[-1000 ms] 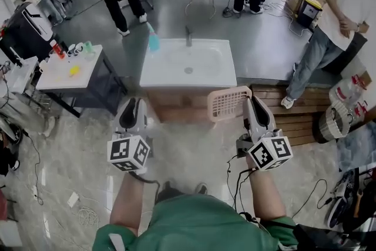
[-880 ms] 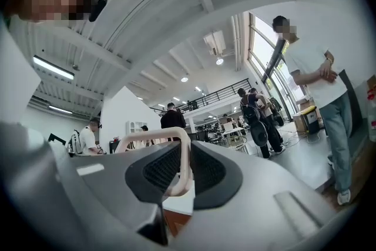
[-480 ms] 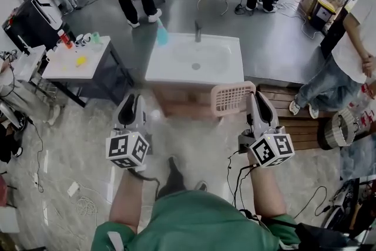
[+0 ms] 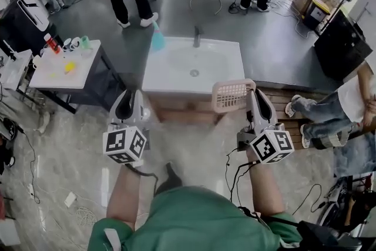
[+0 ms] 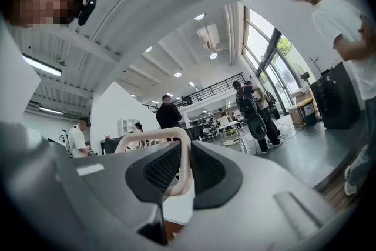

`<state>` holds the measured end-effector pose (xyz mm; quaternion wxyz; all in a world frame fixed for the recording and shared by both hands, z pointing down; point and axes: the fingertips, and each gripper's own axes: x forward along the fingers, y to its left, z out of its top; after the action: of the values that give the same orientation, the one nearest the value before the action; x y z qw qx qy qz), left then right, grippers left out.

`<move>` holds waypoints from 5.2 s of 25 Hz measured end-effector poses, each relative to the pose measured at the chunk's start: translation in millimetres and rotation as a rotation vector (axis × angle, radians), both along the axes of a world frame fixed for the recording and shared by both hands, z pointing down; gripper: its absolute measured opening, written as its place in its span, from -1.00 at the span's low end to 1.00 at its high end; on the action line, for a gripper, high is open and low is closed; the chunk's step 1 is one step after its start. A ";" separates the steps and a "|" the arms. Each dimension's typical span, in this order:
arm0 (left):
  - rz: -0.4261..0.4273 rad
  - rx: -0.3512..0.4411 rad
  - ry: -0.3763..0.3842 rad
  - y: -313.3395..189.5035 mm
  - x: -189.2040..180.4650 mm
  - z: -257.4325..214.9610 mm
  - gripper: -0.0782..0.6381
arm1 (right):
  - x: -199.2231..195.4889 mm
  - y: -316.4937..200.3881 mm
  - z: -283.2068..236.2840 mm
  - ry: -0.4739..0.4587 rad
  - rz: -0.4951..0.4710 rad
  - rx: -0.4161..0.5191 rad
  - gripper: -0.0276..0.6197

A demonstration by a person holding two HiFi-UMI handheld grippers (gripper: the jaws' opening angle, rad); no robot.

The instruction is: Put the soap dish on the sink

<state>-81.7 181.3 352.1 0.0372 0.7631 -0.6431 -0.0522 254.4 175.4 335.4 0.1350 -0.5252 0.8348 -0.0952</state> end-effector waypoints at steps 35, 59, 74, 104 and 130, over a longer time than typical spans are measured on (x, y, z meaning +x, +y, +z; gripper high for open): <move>-0.064 -0.114 0.002 -318.5 -91.3 44.4 -0.54 | -133.2 -367.8 57.5 -0.026 -0.114 -0.134 -0.76; 0.054 -0.247 -0.007 -478.6 -140.3 98.2 -0.54 | -204.8 -511.1 165.4 -0.015 -0.020 -0.362 -0.76; 0.153 -0.379 -0.047 -560.3 -165.1 155.7 -0.54 | -244.3 -562.3 280.3 0.055 0.063 -0.553 -0.76; 0.095 -0.501 -0.016 -592.9 -201.8 232.2 -0.55 | -250.2 -654.9 414.7 0.228 0.172 -0.798 -0.75; 0.128 -0.380 0.010 -588.0 -171.9 176.5 -0.55 | -262.4 -633.7 267.3 0.294 0.082 -0.511 -0.75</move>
<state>-253.6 -406.7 528.6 0.1872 0.7815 -0.5913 0.0688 -8.0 -458.3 602.7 -0.1200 -0.5836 0.7725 -0.2197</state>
